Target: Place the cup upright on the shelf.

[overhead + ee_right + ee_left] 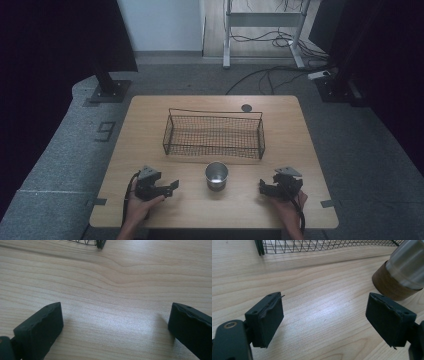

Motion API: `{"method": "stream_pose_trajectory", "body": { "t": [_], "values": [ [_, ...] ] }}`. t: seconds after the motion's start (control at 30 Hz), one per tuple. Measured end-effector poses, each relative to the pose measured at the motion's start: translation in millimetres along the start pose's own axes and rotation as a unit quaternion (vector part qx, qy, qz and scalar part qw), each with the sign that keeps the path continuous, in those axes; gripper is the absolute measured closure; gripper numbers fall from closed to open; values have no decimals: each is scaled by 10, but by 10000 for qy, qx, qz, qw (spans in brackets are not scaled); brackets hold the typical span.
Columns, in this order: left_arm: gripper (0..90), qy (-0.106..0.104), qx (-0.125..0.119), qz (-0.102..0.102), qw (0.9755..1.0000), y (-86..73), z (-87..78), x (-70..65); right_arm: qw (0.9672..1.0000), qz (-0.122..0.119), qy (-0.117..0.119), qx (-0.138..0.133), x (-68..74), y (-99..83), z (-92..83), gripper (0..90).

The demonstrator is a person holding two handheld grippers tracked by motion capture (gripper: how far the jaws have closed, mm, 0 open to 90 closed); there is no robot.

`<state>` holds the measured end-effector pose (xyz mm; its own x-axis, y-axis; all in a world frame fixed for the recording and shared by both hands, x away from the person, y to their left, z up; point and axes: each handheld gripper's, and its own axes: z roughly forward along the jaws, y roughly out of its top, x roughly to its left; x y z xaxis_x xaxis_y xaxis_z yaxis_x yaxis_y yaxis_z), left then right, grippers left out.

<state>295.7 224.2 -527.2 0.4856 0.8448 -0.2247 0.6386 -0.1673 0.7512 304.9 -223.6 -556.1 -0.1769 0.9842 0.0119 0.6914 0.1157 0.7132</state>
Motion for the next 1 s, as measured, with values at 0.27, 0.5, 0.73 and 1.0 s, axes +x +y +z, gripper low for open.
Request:
{"method": "stream_pose_trajectory", "body": {
  "t": [0.27,0.5,0.73,1.0],
  "values": [
    [151,-2,18,-22,10000,0,-3,19,10000,-21,21,3,-9,-2,-1,0],
    [152,-65,-30,23,10000,12,-39,-27,10000,-22,21,-7,-8,-7,-6,0],
    [152,30,-20,9,10000,-8,-60,-35,10000,-64,53,-4,-2,-3,-2,0],
    [151,66,-97,196,9997,69,-113,-120,9999,-109,114,-10,-5,-2,-2,3]
  ]
}}
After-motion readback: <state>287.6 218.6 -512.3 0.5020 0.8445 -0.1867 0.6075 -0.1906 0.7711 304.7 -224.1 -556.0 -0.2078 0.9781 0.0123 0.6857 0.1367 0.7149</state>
